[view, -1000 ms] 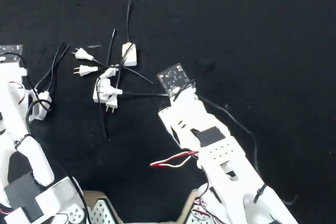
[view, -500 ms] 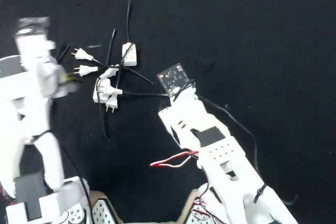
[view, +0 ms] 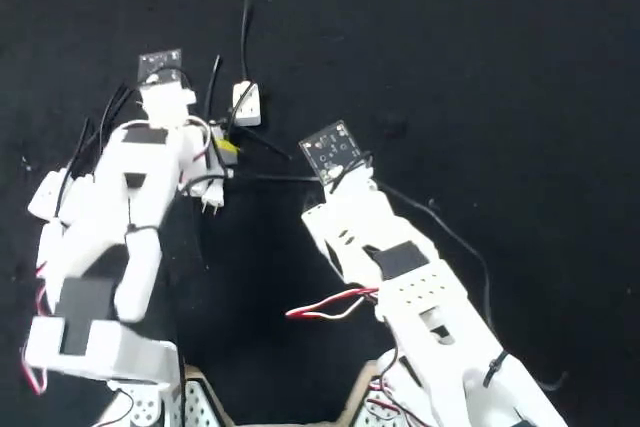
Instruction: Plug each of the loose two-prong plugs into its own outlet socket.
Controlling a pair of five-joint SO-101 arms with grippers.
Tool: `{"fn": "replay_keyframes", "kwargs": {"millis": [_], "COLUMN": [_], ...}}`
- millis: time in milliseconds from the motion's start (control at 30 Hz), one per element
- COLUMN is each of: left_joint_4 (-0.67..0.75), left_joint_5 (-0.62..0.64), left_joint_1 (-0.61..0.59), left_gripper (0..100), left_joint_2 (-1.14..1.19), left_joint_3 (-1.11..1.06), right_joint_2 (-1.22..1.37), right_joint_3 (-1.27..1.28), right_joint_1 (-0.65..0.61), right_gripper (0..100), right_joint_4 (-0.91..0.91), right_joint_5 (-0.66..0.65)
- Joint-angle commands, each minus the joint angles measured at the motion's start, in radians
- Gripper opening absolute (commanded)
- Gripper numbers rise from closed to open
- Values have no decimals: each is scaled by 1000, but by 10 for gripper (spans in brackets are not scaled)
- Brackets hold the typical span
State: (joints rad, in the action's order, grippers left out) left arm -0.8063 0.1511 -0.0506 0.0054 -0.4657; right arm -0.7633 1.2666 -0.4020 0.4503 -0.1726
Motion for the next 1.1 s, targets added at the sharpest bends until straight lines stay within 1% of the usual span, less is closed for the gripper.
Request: {"fn": "replay_keyframes", "kwargs": {"millis": [0,167,333,433,533,633,733,967,1067], "left_joint_4": [-69,-167,-186,-186,-189,-258,-322,-384,-433], "left_joint_5": [11,8,-110,-138,-138,-138,-144,-330,-381], "left_joint_1": [-8,-59,-93,-99,-101,-99,-99,-133,-91], "left_gripper": [310,310,309,306,244,171,127,70,43], "left_joint_2": [121,222,285,296,287,245,187,106,97], "left_joint_3": [143,286,302,292,292,308,312,302,305], "right_joint_2": [-33,-33,-33,-33,-33,-33,-33,-33,-33], "right_joint_3": [-2,-2,-2,-2,-2,-2,-2,-2,-2], "right_joint_1": [-9,-9,-9,-9,-9,-9,-9,-9,-9], "right_gripper": [180,180,180,180,180,180,180,180,180], "right_joint_4": [-23,-23,-23,-23,-23,-23,-23,-23,-23], "right_joint_5": [-2,-2,-2,-2,-2,-2,-2,-2,-2]}}
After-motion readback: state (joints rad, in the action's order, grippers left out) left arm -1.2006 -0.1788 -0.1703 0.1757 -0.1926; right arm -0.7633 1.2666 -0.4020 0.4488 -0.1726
